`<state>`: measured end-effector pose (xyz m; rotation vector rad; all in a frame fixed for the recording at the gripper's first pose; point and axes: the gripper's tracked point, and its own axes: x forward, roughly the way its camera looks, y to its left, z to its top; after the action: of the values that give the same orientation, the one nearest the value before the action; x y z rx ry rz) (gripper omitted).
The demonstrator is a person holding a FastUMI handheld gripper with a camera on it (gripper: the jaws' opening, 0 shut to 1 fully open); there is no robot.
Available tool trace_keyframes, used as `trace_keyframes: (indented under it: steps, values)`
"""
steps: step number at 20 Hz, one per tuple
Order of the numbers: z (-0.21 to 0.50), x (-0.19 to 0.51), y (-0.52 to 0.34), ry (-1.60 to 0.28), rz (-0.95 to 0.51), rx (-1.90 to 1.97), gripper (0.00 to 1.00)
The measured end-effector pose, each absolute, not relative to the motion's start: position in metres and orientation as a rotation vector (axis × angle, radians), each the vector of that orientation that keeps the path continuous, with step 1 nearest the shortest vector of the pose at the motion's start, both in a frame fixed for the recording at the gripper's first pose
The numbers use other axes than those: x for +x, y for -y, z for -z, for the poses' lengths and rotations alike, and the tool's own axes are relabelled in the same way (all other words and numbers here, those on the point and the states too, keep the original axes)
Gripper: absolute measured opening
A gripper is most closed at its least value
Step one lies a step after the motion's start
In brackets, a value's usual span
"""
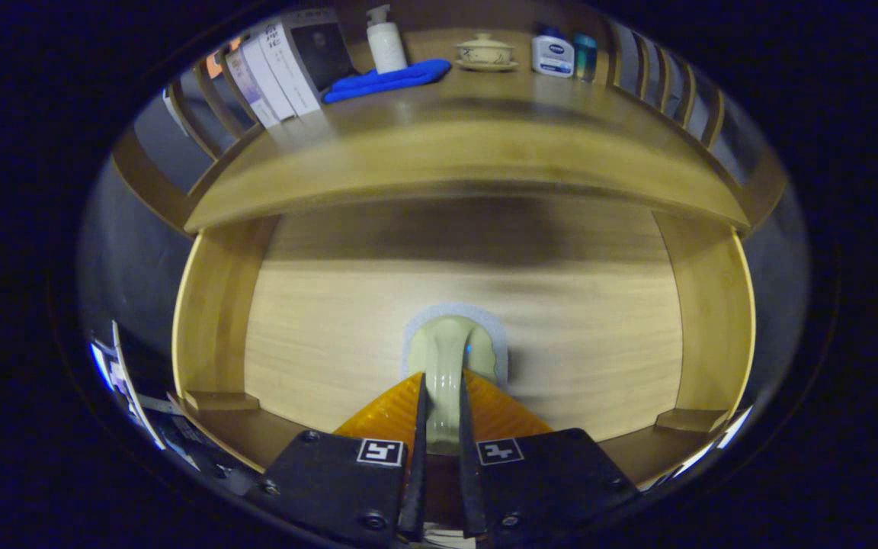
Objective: Pull open the drawer, take out the items inside it, and place them on the countertop above the cabinet.
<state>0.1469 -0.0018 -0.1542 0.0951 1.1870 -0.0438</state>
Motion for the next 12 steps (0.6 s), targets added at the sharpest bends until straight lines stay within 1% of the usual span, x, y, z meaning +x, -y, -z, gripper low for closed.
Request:
trace_keyframes:
  steps: [7,12]
  values:
    - [0.084,0.167,-0.005,-1.089,0.014,0.105,0.22]
    - [0.042,0.200,-0.014,-1.045,-0.030,0.091,0.22]
